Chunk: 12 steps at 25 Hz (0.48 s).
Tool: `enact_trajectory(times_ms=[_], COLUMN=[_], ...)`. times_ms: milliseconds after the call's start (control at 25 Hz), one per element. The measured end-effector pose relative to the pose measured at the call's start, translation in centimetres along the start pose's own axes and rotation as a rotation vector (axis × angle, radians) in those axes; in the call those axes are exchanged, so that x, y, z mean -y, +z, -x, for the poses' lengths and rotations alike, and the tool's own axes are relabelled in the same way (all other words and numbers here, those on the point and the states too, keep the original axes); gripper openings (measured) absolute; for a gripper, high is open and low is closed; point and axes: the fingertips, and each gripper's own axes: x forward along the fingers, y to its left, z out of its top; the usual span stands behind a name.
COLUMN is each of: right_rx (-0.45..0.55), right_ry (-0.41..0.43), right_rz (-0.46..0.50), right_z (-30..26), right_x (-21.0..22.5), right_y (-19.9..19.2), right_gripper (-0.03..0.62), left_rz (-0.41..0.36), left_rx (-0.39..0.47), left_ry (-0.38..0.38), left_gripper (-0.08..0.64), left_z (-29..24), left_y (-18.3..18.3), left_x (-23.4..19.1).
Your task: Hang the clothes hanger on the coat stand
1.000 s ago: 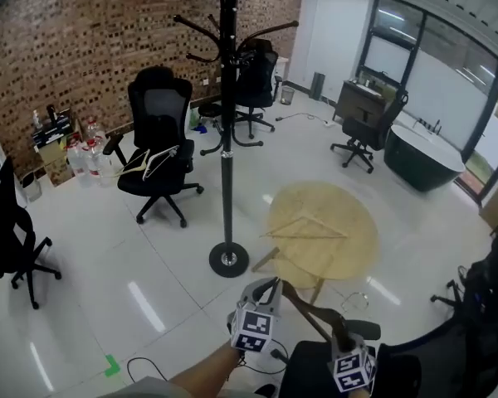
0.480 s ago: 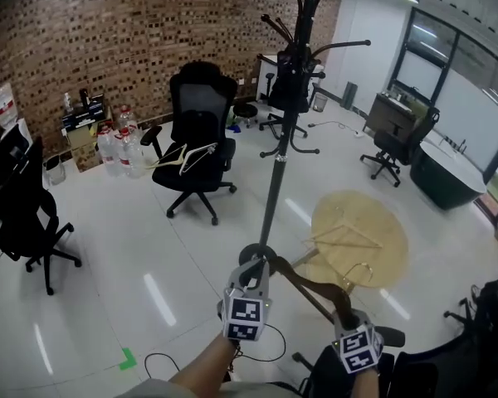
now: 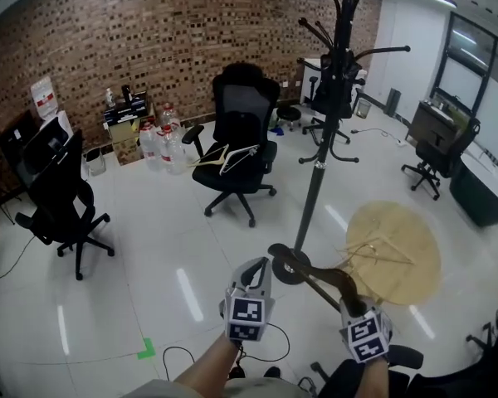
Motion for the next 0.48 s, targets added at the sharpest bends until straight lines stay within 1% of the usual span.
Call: enact_trajectory(times_ms=[160, 320, 400, 480], right_rx=[0.055, 0.065, 0.057, 0.053], right_ry=[0.053, 0.080, 0.101, 0.112], right_rz=[0.016, 0.033, 0.032, 0.032], right_z=[-2.3, -4.9, -6.1, -7.5], right_x=[1.9, 2.8, 2.3, 1.9], right_y=[1.7, 2.1, 2.5, 3.8], right_gripper=[0.011, 0.011, 0.011, 0.010], left_rz=[0.009, 0.010, 0.012, 0.015], left_rx=[-0.001, -0.004, -0.011, -0.007], left_ry=[0.054, 0.056, 0.066, 0.079], left_gripper=[0.017, 0.015, 0.015, 0.017], left_z=[-1.7, -2.9, -3.1, -3.7], left_y=[0.7, 0.0, -0.3, -0.1], left_x=[-0.5, -0.4, -1.6, -3.8])
